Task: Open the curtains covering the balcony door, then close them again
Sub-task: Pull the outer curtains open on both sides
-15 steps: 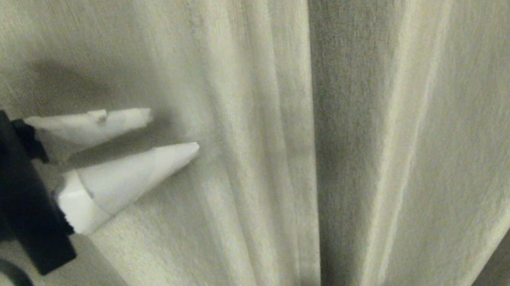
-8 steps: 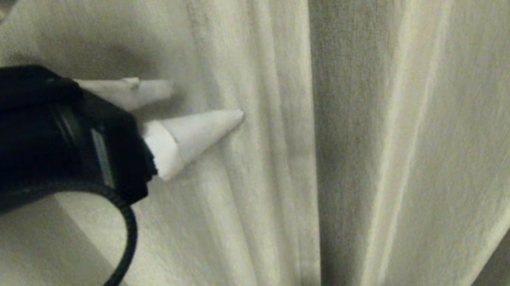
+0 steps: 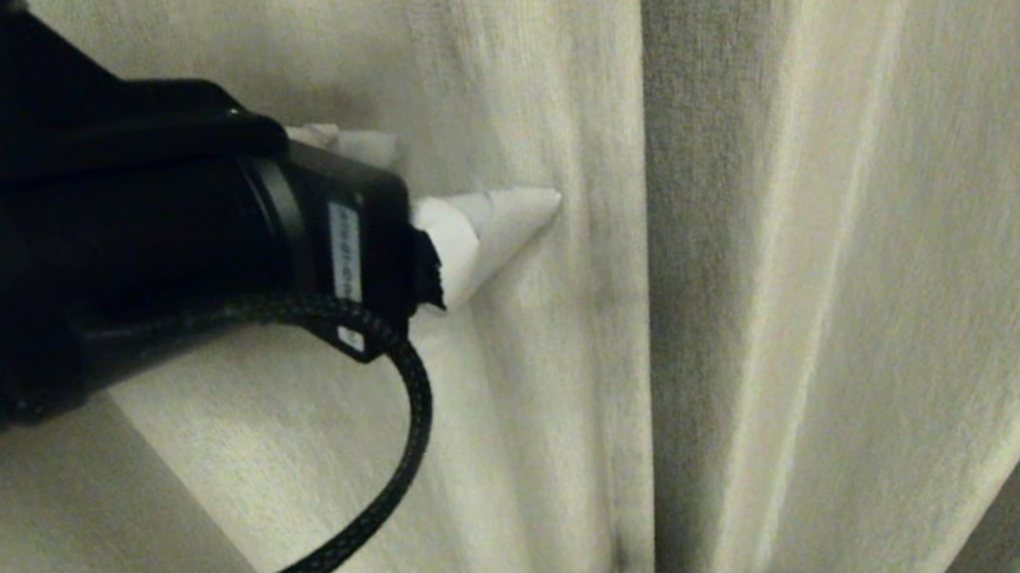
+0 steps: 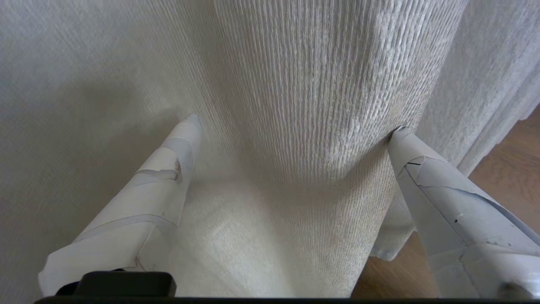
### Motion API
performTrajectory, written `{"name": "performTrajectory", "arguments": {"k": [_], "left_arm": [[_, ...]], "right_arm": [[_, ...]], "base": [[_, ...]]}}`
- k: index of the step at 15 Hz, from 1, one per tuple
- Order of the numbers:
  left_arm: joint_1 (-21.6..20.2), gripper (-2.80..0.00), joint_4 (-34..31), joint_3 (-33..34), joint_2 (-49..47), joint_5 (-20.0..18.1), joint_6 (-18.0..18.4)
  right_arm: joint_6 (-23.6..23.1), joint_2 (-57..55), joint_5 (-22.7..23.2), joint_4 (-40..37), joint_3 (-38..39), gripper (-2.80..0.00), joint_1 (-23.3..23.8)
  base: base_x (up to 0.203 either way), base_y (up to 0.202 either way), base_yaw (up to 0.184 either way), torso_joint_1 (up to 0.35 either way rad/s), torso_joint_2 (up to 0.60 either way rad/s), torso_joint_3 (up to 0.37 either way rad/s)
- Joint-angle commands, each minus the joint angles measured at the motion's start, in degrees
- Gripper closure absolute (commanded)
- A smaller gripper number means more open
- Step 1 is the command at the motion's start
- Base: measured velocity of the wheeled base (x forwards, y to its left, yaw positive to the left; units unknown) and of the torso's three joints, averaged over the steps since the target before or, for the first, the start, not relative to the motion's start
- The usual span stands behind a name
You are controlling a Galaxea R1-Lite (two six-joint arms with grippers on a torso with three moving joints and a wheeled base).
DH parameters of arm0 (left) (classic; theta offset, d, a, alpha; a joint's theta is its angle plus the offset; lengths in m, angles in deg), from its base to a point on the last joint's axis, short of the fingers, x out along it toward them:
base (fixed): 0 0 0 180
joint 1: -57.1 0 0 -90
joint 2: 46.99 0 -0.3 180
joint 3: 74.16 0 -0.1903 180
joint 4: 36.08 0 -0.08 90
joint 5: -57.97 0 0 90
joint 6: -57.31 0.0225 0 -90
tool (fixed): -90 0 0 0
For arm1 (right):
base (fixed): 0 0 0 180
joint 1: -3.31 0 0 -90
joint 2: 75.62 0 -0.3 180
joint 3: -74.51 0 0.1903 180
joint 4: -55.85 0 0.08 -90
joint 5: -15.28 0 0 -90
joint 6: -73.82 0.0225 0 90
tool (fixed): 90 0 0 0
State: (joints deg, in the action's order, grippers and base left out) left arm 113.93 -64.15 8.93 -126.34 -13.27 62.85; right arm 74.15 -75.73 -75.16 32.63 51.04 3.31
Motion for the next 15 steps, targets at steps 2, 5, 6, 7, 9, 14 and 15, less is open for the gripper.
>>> {"name": "performTrajectory", "arguments": {"k": [2, 5, 6, 7, 9, 14, 15], "left_arm": [[1.91, -2.80, -0.07, -0.29, 0.24, 0.18, -0.01], [6.62, -2.80, -0.13, -0.21, 0.79, 0.83, -0.08], [6.71, -2.80, -0.13, -0.20, 0.69, 0.84, -0.09], [6.71, -2.80, -0.13, -0.20, 0.66, 0.86, -0.09], [6.51, -2.80, -0.13, -0.13, 0.23, 1.81, -0.02], [6.01, -2.80, -1.52, -0.24, -0.46, 11.26, 0.03], [6.01, -2.80, -1.69, -0.64, -0.38, 12.71, 0.01]], "right_arm": [[0.02, 0.02, 0.00, 0.03, 0.01, 0.00, 0.00], [0.02, 0.02, 0.00, 0.03, 0.01, 0.00, 0.00], [0.02, 0.02, 0.00, 0.03, 0.01, 0.00, 0.00], [0.02, 0.02, 0.00, 0.03, 0.01, 0.00, 0.00], [0.02, 0.02, 0.00, 0.03, 0.01, 0.00, 0.00], [0.02, 0.02, 0.00, 0.03, 0.01, 0.00, 0.00], [0.02, 0.02, 0.00, 0.03, 0.01, 0.00, 0.00]], "base": [[0.000, 0.000, 0.000, 0.000, 0.00, 0.000], [0.000, 0.000, 0.000, 0.000, 0.00, 0.000], [0.000, 0.000, 0.000, 0.000, 0.00, 0.000], [0.000, 0.000, 0.000, 0.000, 0.00, 0.000], [0.000, 0.000, 0.000, 0.000, 0.00, 0.000], [0.000, 0.000, 0.000, 0.000, 0.00, 0.000], [0.000, 0.000, 0.000, 0.000, 0.00, 0.000]]}}
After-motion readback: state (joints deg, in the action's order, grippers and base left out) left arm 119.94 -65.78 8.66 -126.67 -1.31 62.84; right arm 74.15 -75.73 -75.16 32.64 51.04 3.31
